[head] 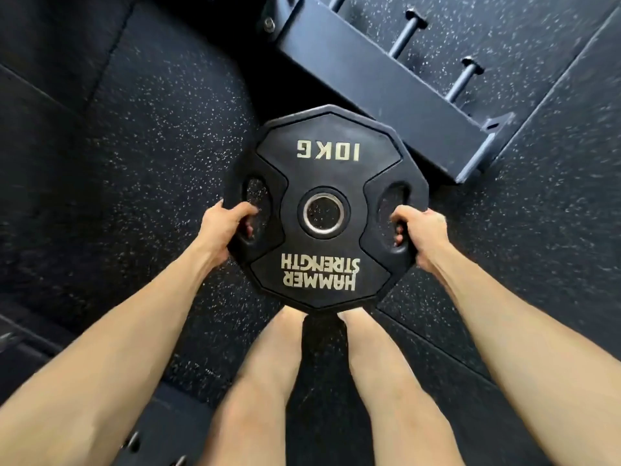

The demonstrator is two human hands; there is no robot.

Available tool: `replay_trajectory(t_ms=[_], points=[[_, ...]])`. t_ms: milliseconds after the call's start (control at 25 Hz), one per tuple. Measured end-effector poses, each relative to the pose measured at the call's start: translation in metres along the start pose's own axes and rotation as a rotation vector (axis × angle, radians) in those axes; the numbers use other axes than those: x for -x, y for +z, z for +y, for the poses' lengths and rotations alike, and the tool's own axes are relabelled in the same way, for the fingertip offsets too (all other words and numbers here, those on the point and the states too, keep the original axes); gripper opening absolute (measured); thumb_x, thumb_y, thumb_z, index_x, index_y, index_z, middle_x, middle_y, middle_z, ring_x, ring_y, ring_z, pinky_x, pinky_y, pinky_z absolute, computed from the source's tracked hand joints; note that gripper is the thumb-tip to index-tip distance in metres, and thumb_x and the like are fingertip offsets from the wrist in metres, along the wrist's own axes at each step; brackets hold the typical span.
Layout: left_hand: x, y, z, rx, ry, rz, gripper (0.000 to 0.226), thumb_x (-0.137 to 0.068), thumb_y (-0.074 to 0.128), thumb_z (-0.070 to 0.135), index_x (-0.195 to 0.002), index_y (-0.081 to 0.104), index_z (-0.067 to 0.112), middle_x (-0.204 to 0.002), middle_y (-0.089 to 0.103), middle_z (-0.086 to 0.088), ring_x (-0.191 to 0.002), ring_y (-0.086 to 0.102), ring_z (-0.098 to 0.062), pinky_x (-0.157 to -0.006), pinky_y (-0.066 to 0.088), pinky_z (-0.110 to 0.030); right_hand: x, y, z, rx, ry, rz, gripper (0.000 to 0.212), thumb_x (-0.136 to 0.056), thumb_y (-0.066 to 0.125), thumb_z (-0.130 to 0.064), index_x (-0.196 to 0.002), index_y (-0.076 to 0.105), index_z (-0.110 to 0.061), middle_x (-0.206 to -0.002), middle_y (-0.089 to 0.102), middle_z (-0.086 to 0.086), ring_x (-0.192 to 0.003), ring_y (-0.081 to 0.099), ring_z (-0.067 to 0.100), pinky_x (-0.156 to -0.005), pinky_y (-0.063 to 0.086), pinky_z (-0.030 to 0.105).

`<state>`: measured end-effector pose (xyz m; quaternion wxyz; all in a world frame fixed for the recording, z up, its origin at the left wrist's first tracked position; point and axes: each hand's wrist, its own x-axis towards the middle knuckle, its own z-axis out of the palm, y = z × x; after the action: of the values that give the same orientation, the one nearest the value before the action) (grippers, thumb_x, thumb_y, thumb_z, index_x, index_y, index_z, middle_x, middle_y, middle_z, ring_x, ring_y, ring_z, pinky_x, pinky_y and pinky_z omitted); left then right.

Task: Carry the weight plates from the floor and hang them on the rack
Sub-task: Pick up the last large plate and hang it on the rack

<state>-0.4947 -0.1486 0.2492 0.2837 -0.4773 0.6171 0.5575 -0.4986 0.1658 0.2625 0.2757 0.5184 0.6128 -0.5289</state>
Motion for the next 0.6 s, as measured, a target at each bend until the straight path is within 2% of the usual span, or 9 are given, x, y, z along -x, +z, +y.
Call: replay_trajectory(t_ms=[200, 280, 320, 400, 480, 600], points=[[0.195, -0.065, 0.053, 0.291, 0.063, -0.131, 0.025, -0.080, 0.073, 0.036, -0.086, 0.060, 0.015, -0.065, 0.056, -0.005, -0.051, 0.051, -0.016, -0.051, 0.046, -0.025, 0.187, -0.056, -0.045, -0.056, -0.112, -0.066, 0.022, -0.076, 0.068, -0.009, -0.062, 0.052, -0.013, -0.045, 0.046, 0.001, -0.037, 0.039, 0.015, -0.044, 0.032, 0.024], [0.255, -0.080, 0.064, 0.333, 0.074, -0.158, 0.031, -0.088, 0.065, 0.047, -0.084, 0.059, 0.017, -0.066, 0.055, -0.002, -0.050, 0.049, -0.012, -0.048, 0.044, -0.023, 0.245, -0.080, -0.058, -0.109, -0.162, -0.112, 0.024, -0.077, 0.076, -0.026, -0.069, 0.056, -0.015, -0.048, 0.048, 0.000, -0.040, 0.040, 0.016, -0.044, 0.034, 0.025], [0.285, -0.087, 0.070, 0.349, 0.083, -0.163, 0.035, -0.091, 0.060, 0.052, -0.083, 0.058, 0.017, -0.065, 0.053, 0.000, -0.049, 0.046, -0.010, -0.046, 0.042, -0.021, 0.275, -0.091, -0.064, -0.135, -0.175, -0.142, 0.032, -0.077, 0.076, -0.040, -0.072, 0.058, -0.014, -0.050, 0.049, 0.000, -0.042, 0.041, 0.016, -0.044, 0.036, 0.025], [0.349, -0.104, 0.083, 0.377, 0.147, -0.132, 0.040, -0.092, 0.057, 0.055, -0.083, 0.058, 0.016, -0.062, 0.051, 0.001, -0.048, 0.042, -0.009, -0.044, 0.038, -0.020, 0.337, -0.112, -0.078, -0.167, -0.185, -0.195, 0.054, -0.078, 0.065, -0.065, -0.072, 0.059, -0.012, -0.052, 0.049, 0.002, -0.044, 0.042, 0.017, -0.045, 0.038, 0.025], [0.406, -0.121, 0.088, 0.408, 0.223, -0.077, 0.041, -0.092, 0.058, 0.054, -0.084, 0.059, 0.014, -0.062, 0.052, 0.001, -0.047, 0.043, -0.008, -0.043, 0.038, -0.019, 0.390, -0.126, -0.091, -0.157, -0.211, -0.220, 0.061, -0.081, 0.056, -0.072, -0.071, 0.058, -0.012, -0.052, 0.048, 0.002, -0.044, 0.042, 0.016, -0.045, 0.037, 0.025], [0.464, -0.137, 0.084, 0.496, 0.293, -0.028, 0.042, -0.089, 0.060, 0.055, -0.082, 0.059, 0.013, -0.061, 0.052, 0.000, -0.047, 0.043, -0.008, -0.043, 0.038, -0.018, 0.441, -0.133, -0.104, -0.109, -0.254, -0.247, 0.062, -0.081, 0.055, -0.072, -0.069, 0.057, -0.011, -0.051, 0.048, 0.003, -0.045, 0.041, 0.018, -0.046, 0.035, 0.026]])
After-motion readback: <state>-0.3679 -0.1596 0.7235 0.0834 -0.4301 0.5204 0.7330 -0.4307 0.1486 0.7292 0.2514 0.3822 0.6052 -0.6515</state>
